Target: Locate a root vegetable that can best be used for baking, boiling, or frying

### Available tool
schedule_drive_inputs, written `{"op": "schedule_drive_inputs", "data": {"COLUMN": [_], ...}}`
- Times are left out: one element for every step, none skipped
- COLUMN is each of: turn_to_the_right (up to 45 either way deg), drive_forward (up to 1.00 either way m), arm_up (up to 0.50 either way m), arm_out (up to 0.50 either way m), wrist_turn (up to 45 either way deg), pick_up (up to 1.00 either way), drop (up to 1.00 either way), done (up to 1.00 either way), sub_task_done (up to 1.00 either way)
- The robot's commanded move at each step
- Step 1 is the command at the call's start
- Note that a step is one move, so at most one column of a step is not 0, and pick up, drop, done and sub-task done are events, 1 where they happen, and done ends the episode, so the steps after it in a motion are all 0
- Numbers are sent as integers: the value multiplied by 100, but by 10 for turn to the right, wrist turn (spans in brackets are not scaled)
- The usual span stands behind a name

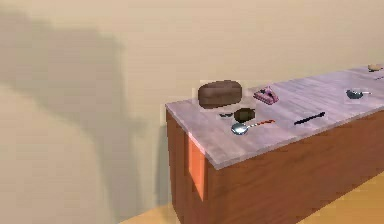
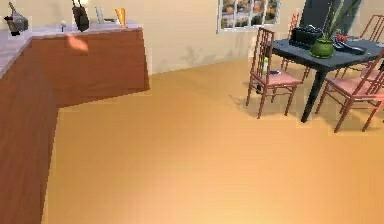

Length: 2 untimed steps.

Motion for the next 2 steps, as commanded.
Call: {"op": "schedule_drive_inputs", "data": {"turn_to_the_right": [150,0], "drive_forward": [0,0], "arm_up": [0,0], "arm_out": [0,0], "wrist_turn": [0,0], "pick_up": [0,0], "drop": [0,0], "done": [0,100], "sub_task_done": [0,0]}}
